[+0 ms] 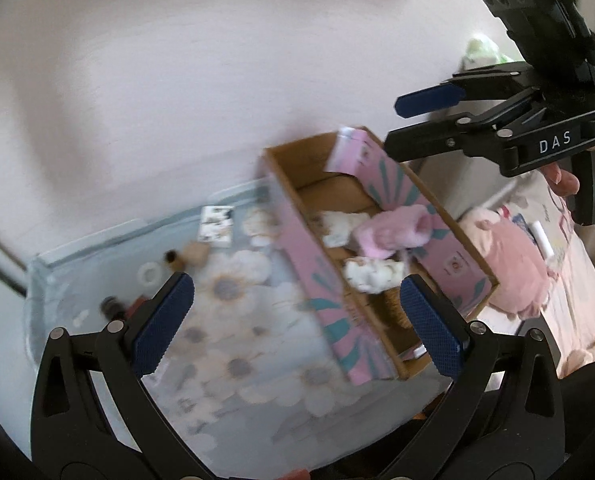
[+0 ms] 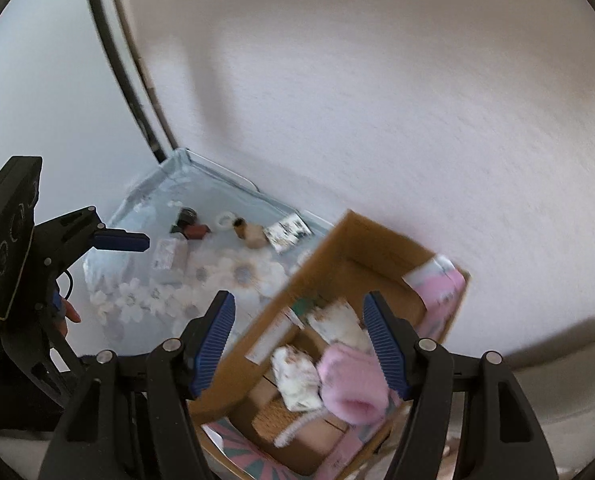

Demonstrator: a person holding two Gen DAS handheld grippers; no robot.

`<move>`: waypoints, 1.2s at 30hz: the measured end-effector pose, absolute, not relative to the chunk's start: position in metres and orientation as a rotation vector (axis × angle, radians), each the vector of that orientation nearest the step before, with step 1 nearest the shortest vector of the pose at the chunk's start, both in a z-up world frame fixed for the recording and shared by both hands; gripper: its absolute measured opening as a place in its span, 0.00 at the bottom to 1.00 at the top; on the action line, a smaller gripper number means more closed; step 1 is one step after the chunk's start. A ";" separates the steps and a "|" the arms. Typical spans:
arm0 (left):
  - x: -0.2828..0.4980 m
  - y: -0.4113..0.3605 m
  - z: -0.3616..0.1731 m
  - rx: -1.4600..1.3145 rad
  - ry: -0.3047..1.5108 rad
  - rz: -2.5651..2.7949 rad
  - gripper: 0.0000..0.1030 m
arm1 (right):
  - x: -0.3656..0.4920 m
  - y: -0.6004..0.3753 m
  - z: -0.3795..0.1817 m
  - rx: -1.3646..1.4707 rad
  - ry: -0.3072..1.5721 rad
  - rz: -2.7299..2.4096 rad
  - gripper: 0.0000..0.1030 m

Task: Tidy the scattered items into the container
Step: 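Move both open tools back toward the remaining items on the tray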

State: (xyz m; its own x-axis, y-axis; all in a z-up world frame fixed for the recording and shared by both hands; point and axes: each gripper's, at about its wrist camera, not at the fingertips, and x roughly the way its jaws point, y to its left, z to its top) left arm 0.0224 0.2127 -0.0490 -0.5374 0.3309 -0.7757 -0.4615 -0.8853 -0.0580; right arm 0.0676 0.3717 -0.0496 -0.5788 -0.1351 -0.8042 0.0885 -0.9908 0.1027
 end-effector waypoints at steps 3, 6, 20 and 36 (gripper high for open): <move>0.026 0.187 -0.049 -1.175 0.212 2.459 1.00 | 0.059 0.360 -0.044 1.340 -0.042 -2.665 0.60; 0.031 0.159 -0.057 -1.191 0.225 2.494 1.00 | 0.049 0.348 -0.042 1.304 -0.019 -2.634 0.60; 0.032 0.058 -0.110 -1.154 0.327 2.499 1.00 | -0.010 0.288 -0.078 1.313 0.110 -2.446 0.60; -0.016 0.043 -0.208 -1.130 0.425 2.263 0.99 | -0.128 0.241 -0.168 1.496 0.242 -2.346 0.60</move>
